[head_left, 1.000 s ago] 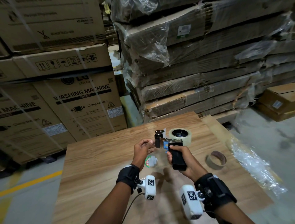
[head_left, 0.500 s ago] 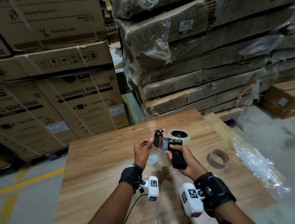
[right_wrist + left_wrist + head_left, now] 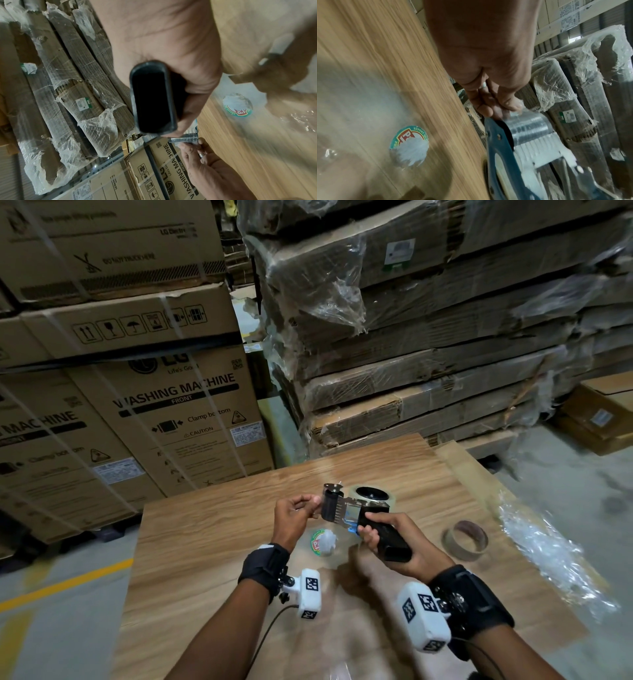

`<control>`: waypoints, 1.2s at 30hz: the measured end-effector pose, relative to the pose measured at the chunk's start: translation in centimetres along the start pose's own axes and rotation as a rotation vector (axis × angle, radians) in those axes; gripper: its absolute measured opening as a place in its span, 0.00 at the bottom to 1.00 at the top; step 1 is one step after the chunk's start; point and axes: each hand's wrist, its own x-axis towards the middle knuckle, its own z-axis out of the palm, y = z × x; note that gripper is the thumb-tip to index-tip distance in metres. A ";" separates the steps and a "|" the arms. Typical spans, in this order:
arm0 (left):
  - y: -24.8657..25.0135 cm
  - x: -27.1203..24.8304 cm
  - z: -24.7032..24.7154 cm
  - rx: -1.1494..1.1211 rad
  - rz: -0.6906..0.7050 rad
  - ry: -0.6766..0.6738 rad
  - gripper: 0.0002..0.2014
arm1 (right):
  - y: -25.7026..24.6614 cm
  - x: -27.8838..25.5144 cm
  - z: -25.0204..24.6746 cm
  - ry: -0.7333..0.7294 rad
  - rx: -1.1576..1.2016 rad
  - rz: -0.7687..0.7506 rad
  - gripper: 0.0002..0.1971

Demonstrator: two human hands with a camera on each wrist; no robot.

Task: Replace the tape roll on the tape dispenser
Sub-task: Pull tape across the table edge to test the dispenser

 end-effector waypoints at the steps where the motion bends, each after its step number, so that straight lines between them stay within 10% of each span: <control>1: 0.0 0.0 -0.2 -0.020 -0.017 -0.024 0.09 | -0.1 0.0 -0.1 -0.002 0.006 0.013 0.09; 22: -1.1 1.5 -1.5 -0.074 -0.122 0.085 0.09 | -2.2 2.5 -0.5 0.006 0.042 0.040 0.11; 36: -3.6 3.3 -4.5 0.017 -0.267 0.166 0.06 | -5.3 9.0 -3.3 0.096 -0.428 -0.129 0.11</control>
